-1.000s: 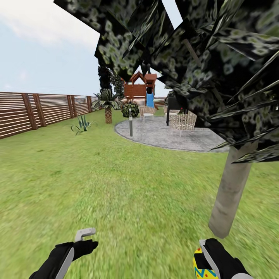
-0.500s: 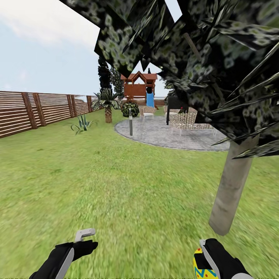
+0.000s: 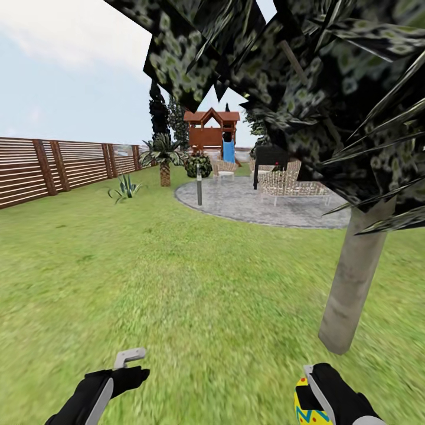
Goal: Take the three Easter eggs out of the wicker basket on the lawn in the garden, then place them on the lawn next to a single tree (choose any tree) so that all three eggs are next to the same tree and none are left in the basket.
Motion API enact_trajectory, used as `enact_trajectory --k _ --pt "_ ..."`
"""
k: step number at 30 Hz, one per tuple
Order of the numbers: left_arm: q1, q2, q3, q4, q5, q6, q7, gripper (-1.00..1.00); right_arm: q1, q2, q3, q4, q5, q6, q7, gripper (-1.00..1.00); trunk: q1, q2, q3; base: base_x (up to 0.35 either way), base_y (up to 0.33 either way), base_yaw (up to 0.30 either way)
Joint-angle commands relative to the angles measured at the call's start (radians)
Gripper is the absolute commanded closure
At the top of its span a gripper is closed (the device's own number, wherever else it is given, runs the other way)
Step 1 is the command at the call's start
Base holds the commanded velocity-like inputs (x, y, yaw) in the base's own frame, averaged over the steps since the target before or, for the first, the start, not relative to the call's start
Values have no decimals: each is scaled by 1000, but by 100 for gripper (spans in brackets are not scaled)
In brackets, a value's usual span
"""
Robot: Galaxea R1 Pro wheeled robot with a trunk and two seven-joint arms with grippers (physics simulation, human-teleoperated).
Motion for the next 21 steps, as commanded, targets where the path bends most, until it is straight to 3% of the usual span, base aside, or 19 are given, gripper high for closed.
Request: enact_trajectory --k 1,15,21 --pt "0 2 4 -1 3 6 -3 -100 0 1 3 -2 0 5 -2 100 4 -8 -4 0 0 0" --pt "0 -5 -1 2 2 6 0 -100 0 5 5 -2 0 5 -1 100 57 -106 -48 0 0 0" --pt "0 -6 -1 2 2 6 -1 -100 0 30 3 -3 4 5 -1 100 80 -148 -67 0 0 0"
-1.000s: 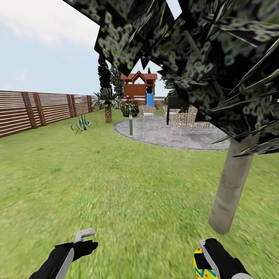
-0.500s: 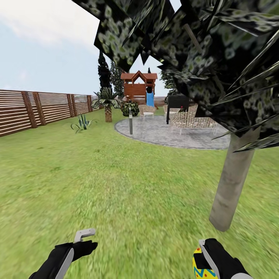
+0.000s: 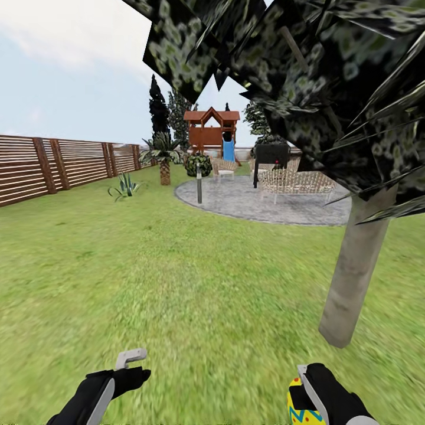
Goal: Take the three Easter eggs out of the wicker basket on the lawn in the garden, then place them on the lawn next to a single tree (choose any tree) so that all three eggs are next to the same tree and none are left in the basket.
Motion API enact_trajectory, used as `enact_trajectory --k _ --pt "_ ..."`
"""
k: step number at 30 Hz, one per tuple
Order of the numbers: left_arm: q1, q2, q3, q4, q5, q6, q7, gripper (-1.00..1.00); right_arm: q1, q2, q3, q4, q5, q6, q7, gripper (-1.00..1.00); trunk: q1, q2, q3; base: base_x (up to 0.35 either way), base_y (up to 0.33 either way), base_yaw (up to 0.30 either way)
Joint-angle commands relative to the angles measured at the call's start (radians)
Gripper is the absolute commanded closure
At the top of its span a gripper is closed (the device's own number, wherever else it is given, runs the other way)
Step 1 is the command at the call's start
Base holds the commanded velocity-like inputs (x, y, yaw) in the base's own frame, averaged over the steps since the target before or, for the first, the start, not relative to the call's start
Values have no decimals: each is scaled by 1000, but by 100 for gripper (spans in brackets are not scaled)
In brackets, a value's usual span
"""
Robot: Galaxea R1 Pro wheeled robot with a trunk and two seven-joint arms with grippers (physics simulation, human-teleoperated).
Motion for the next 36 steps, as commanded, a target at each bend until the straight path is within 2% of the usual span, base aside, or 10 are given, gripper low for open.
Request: enact_trajectory --k 1,34,36 --pt "0 -1 2 -1 3 6 -3 -100 0 -1 1 -1 -1 5 -2 100 4 -8 -4 0 0 0" --pt "0 -5 3 0 2 5 -2 -100 0 4 6 -1 5 5 -2 100 130 -239 -108 0 0 0" --pt "0 -6 2 0 1 5 -2 -100 0 4 6 -1 4 5 -2 100 131 -239 -115 0 0 0"
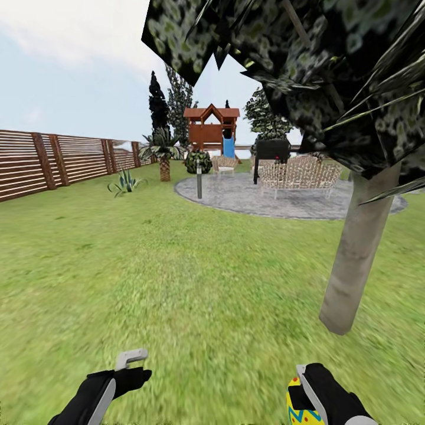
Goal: Take the three Easter eggs out of the wicker basket on the lawn in the garden, then place them on the lawn next to a single tree (choose any tree) so that all three eggs are next to the same tree and none are left in the basket.
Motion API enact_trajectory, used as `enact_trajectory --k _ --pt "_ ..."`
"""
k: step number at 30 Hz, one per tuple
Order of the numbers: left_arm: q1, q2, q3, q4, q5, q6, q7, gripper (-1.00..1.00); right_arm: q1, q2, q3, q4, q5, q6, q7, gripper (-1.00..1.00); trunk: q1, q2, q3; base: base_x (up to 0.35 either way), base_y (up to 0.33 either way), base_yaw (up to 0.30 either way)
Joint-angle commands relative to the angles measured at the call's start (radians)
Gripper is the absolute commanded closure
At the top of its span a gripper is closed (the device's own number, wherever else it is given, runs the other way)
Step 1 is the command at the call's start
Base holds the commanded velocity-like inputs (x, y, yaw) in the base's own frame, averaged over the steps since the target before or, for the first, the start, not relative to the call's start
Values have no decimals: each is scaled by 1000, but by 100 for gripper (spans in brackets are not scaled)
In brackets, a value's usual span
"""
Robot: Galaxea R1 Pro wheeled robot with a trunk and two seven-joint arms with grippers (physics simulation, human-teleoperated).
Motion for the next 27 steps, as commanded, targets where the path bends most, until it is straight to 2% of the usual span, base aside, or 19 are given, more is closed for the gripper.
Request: enact_trajectory --k 1,6,9,18,22,27 --pt "0 0 2 -1 3 5 -3 -100 0 0 2 -1 0 5 -2 100 0 -1 -1 0 0 0" --pt "0 -2 2 8 4 4 -7 -100 0 -2 -3 -1 -3 5 -2 100 0 -1 -1 62 0 0" --pt "0 -15 2 19 3 5 -5 -100 0 -2 -2 -1 -4 5 -2 100 0 -1 -1 301 0 0" --pt "0 -17 4 20 3 3 -6 -100 0 -2 -2 -1 -3 5 -2 100 0 -1 -1 320 59 0" --pt "0 -17 4 20 3 -2 -8 -100 0 -2 -1 -1 -3 5 -2 100 0 -1 -1 60 4 0" --pt "0 -18 4 21 3 -3 -7 -100 0 -2 -1 -1 -5 5 0 100 2 -2 -21 2 0 0"
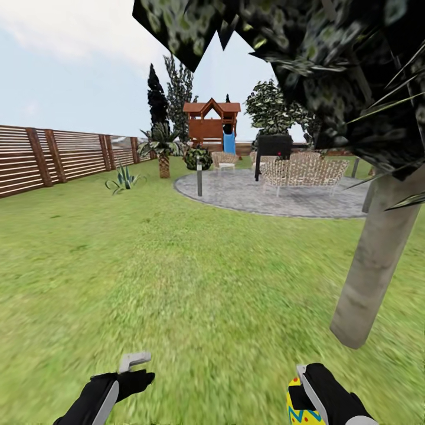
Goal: Take the three Easter eggs out of the wicker basket on the lawn in the garden, then place them on the lawn next to a single tree (choose any tree) so that all three eggs are next to the same tree and none are left in the basket.
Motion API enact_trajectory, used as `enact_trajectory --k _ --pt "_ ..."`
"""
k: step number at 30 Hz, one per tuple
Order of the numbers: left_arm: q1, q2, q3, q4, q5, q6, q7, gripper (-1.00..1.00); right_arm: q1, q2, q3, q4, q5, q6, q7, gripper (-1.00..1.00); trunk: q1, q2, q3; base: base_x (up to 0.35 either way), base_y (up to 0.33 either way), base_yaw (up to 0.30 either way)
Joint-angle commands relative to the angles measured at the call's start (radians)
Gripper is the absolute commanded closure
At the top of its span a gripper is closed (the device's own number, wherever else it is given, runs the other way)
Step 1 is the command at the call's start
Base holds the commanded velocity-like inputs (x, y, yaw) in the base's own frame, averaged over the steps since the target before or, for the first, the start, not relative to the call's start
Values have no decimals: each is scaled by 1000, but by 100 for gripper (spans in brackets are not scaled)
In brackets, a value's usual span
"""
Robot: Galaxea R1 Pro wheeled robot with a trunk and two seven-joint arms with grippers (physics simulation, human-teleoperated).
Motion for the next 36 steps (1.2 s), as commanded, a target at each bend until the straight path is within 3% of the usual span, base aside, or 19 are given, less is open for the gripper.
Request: enact_trajectory --k 1,36 --pt "0 0 2 5 4 6 -2 -100 0 0 2 -2 0 5 -2 100 0 -1 -5 0 0 0" --pt "0 -6 2 28 4 6 -2 -100 0 0 2 -3 -2 5 -2 100 16 -9 -140 0 0 0"
